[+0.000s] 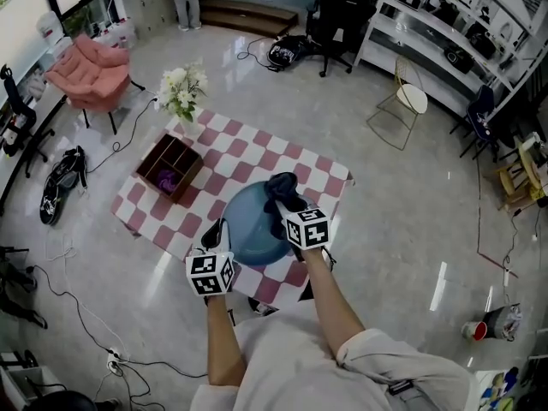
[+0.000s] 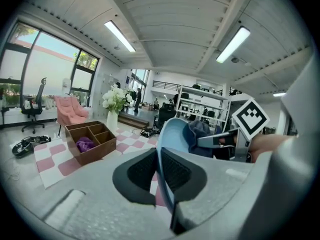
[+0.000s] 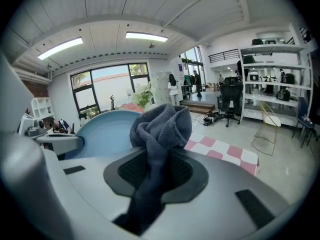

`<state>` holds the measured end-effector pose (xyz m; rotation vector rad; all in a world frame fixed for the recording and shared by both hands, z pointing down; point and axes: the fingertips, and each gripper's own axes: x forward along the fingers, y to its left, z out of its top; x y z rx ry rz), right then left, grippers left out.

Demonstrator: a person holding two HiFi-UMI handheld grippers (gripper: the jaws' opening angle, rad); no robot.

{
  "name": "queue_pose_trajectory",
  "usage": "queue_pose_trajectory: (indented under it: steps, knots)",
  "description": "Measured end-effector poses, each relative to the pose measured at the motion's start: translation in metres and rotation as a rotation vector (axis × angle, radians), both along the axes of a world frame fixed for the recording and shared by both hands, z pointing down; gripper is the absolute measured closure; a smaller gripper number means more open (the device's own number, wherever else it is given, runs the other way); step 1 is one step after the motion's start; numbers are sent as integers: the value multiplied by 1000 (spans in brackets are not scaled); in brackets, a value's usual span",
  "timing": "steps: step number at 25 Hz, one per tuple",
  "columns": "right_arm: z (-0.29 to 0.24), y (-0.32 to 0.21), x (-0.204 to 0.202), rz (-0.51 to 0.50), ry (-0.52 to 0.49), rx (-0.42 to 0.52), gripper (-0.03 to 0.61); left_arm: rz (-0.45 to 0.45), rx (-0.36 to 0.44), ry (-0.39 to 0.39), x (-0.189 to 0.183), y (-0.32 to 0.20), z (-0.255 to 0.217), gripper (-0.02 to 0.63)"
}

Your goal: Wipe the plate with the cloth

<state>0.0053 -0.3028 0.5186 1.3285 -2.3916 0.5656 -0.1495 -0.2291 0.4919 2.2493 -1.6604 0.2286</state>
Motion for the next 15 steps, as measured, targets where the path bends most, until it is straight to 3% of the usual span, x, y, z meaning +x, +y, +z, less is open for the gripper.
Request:
queue_pose_trajectory:
  steps: [5, 15]
  knots:
    - [6, 5, 7, -8, 21, -19, 483, -47, 12, 60, -11, -10, -4, 589]
    - [20, 29, -34, -160, 90, -53, 482, -171, 39, 170, -38, -17, -13, 586]
